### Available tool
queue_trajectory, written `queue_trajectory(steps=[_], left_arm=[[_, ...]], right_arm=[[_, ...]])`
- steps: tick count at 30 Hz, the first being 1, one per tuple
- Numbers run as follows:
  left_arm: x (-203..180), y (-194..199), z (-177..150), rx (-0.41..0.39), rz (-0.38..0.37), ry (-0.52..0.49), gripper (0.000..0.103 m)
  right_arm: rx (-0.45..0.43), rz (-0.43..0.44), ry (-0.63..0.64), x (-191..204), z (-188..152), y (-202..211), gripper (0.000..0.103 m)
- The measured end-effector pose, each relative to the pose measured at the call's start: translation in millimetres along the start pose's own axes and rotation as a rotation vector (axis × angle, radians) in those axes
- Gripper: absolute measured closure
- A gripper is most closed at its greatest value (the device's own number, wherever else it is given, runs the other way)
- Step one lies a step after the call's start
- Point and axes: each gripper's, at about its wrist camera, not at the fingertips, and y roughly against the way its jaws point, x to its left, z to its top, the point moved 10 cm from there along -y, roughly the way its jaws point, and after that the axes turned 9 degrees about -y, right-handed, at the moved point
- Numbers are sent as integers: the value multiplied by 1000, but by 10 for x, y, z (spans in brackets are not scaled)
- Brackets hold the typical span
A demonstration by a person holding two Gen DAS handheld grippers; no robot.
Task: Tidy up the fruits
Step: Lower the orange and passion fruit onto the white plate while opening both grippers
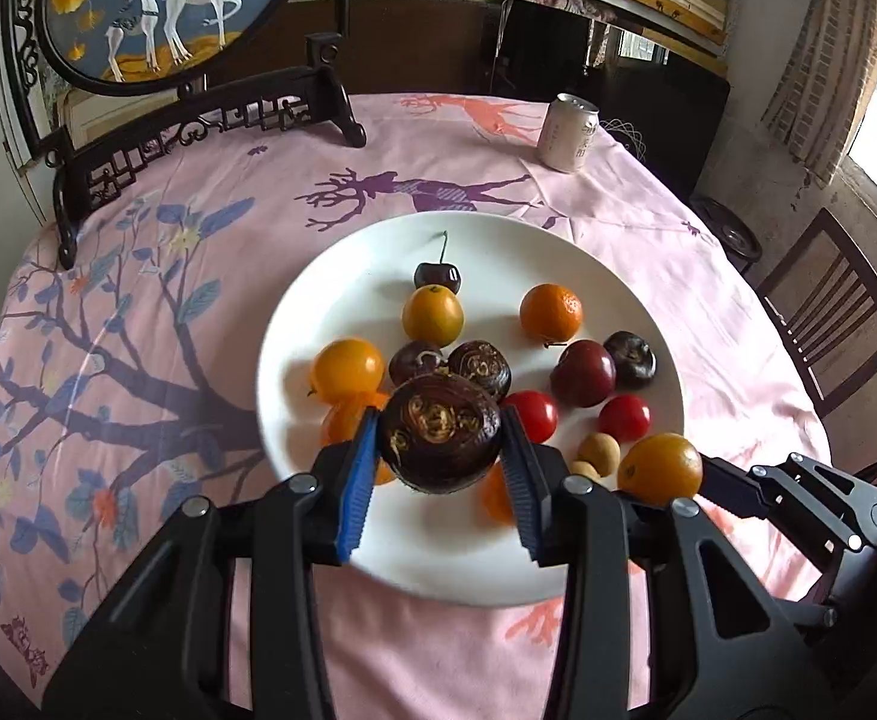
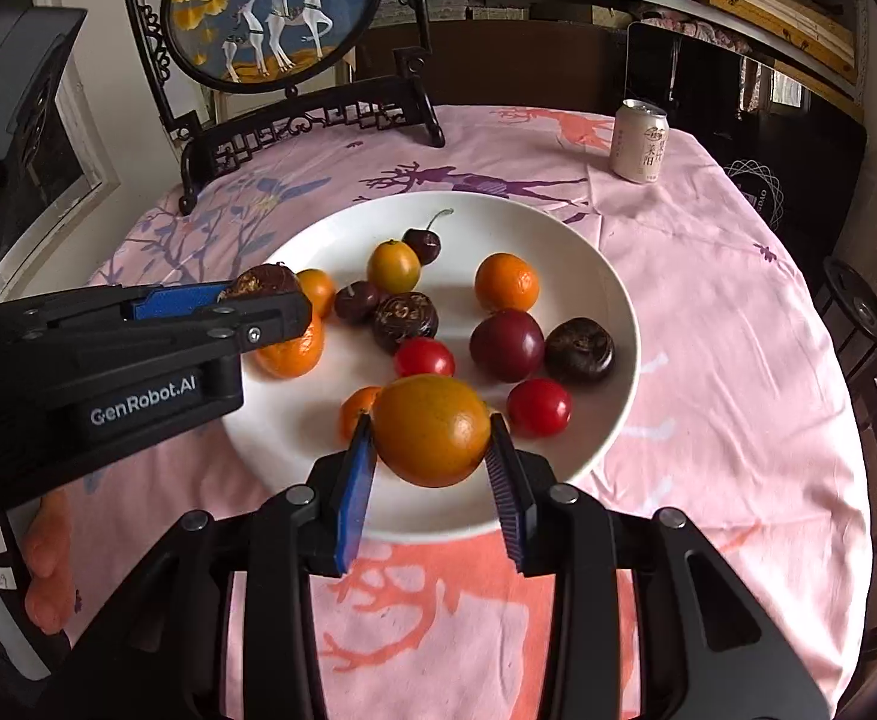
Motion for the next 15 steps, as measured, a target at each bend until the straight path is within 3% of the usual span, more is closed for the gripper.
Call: queue_trajectory(steps=[12, 14, 15], left_arm=[[-35, -353, 49, 41, -8, 2, 62], [-41, -345, 57, 38, -7, 5, 61], [-41, -324, 64, 30, 0, 3, 58]], right_arm=[[38, 1, -24, -111, 99, -330, 65], [37, -11, -31, -126, 105, -335, 55], [32, -15, -35, -135, 118, -323, 35]])
